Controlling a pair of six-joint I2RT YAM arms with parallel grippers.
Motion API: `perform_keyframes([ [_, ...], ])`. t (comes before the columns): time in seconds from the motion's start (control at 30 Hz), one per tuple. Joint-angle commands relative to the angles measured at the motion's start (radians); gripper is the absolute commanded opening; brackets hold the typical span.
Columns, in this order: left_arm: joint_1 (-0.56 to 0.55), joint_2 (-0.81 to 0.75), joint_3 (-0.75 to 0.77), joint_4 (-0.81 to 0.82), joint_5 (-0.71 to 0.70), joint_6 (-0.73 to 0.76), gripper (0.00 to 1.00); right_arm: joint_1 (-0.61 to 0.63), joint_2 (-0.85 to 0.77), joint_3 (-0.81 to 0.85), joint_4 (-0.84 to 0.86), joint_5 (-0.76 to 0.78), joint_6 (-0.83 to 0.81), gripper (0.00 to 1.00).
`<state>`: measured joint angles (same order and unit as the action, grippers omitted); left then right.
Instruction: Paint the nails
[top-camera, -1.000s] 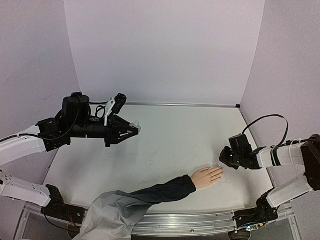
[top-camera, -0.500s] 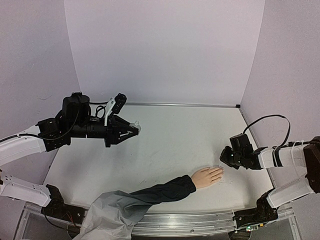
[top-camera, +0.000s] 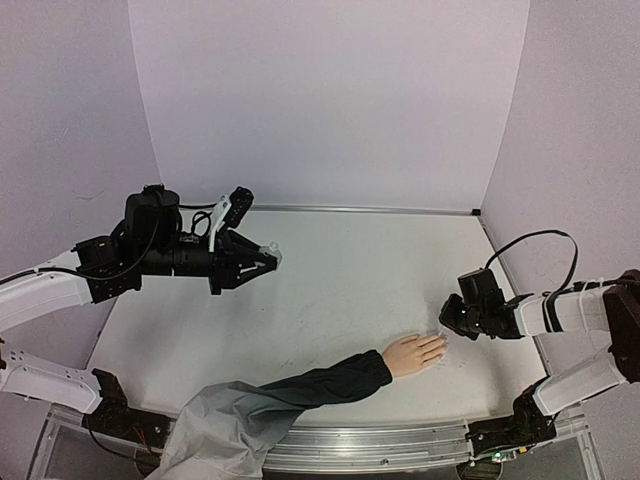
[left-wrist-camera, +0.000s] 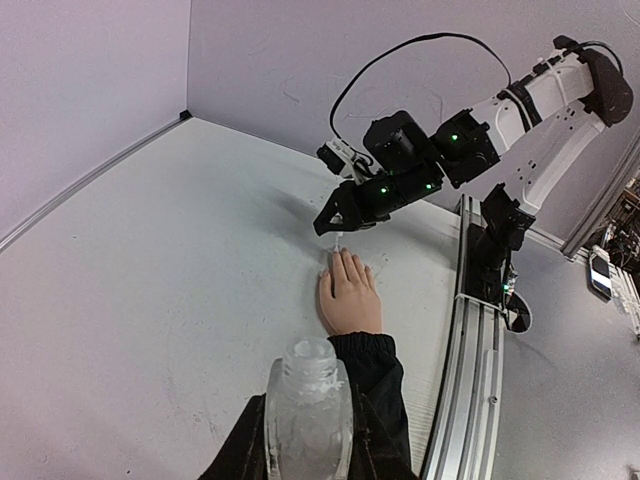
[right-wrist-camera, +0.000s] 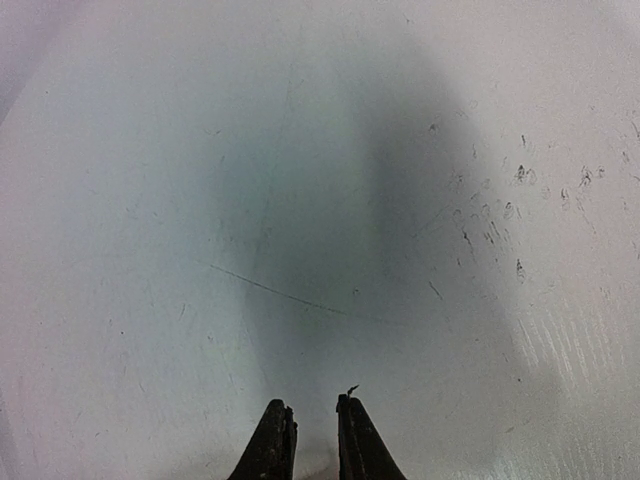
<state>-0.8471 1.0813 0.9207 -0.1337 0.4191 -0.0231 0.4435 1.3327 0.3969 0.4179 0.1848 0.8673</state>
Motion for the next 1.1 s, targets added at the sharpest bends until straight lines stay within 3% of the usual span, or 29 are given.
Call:
perform_keyframes([
  [0.0,0.002,-0.006,0.033,0.006,0.014,0.008,0.0,-0.004,0.006,0.005,-0.012,0.027,-0.003,0.0],
  [1.07,0.002,-0.012,0.036,-0.004,0.008,0.015,0.0,-0.005,0.074,0.028,0.018,0.047,0.01,0.0],
])
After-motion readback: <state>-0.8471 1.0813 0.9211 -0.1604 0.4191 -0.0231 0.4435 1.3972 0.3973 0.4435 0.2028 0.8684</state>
